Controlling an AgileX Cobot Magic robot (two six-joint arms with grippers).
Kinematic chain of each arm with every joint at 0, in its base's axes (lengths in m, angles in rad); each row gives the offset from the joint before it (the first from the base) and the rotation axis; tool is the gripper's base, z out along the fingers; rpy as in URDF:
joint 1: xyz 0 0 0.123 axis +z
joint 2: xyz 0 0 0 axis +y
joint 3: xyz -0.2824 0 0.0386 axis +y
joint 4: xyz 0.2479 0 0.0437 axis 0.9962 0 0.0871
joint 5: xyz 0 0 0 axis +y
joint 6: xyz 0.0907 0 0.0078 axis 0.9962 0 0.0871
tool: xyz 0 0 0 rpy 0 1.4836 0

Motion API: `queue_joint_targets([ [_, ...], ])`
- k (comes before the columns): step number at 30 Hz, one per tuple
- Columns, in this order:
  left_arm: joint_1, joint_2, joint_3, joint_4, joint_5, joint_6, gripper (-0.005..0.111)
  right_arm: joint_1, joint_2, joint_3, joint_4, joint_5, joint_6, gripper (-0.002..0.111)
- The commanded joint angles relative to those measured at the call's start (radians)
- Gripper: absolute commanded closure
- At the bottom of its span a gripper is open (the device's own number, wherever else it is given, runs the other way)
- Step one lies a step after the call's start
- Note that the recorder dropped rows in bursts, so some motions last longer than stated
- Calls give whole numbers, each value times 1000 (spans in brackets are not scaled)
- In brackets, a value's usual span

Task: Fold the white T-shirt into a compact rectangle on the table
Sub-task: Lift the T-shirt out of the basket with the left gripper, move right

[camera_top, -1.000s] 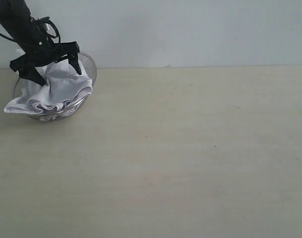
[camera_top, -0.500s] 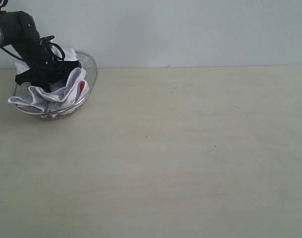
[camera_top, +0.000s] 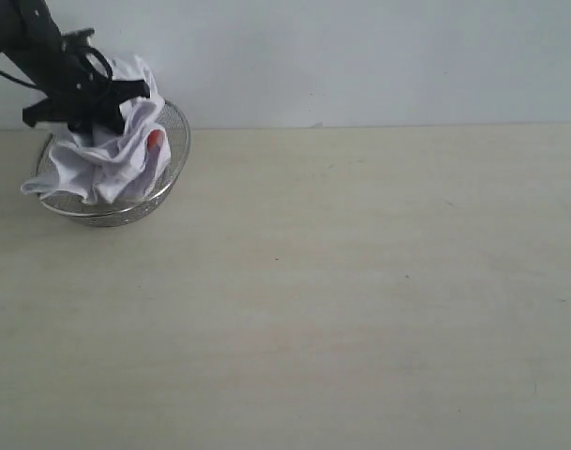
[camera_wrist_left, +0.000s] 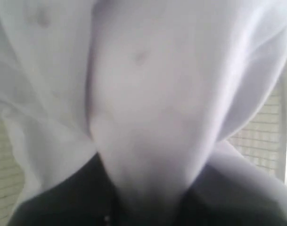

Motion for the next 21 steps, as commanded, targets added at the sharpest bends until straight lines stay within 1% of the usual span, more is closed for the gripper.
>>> queue_joint_targets([
  [1, -4, -155, -7, -6, -62, 85, 102, 2, -4, -1, -3, -7, -4, 109],
  [3, -4, -207, -7, -6, -51, 107, 102, 2, -4, -1, -3, -7, -4, 109],
  [6, -4, -278, -7, -12, 6, 121, 102, 2, -4, -1, -3, -7, -4, 109],
  [9, -7, -334, -7, -31, 120, 137, 102, 2, -4, -1, -3, -7, -4, 109],
  [13, -7, -398, -7, -147, 267, 236, 102, 2, -4, -1, -3, -7, -4, 109],
  [16, -17, -444, -7, -207, 283, 257, 102, 2, -4, -1, -3, -7, -4, 109],
  [21, -77, -520, 14, -191, 283, 260, 102, 2, -4, -1, -3, -7, -4, 109],
])
